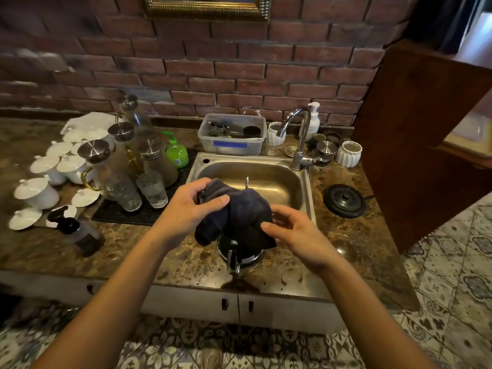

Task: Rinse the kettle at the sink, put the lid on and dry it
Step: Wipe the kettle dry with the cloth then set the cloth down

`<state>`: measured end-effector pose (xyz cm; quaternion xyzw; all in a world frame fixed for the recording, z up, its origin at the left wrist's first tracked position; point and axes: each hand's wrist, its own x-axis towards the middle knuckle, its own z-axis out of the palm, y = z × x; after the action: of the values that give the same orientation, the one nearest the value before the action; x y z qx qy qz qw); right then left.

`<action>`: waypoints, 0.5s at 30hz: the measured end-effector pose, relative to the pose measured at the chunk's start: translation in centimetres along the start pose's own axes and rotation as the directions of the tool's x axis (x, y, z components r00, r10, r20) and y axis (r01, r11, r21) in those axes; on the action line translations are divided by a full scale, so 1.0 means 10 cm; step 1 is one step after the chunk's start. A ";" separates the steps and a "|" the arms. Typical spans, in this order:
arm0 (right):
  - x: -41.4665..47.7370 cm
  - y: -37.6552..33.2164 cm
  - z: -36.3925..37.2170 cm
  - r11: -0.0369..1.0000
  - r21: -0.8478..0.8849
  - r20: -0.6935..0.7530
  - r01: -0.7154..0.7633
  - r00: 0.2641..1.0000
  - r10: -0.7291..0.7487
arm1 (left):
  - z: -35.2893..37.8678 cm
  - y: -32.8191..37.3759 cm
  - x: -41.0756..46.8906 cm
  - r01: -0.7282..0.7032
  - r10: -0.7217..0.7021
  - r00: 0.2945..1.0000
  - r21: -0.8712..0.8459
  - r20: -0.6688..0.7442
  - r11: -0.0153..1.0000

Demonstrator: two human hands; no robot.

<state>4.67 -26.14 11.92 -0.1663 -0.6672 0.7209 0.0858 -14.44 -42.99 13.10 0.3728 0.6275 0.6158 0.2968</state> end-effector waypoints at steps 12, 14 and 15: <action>0.96 -0.78 0.40 0.616 -0.743 0.205 0.262 0.965 -0.162 | -0.71 -0.62 -0.03 0.165 -0.187 0.978 -0.208 -0.092 0.964; 1.12 -0.88 0.53 0.452 -0.820 0.331 0.351 0.935 -0.127 | -0.83 -0.66 0.02 0.182 -0.189 0.976 -0.074 -0.110 0.981; 1.21 -0.92 0.59 0.374 -0.839 0.384 0.396 0.917 -0.108 | -0.89 -0.64 0.05 0.181 -0.180 0.980 0.007 -0.085 0.983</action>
<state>-9.56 -26.56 19.81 0.0170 -0.9706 0.2401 0.0027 -22.81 -47.23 7.35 0.2905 0.6751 0.5967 0.3221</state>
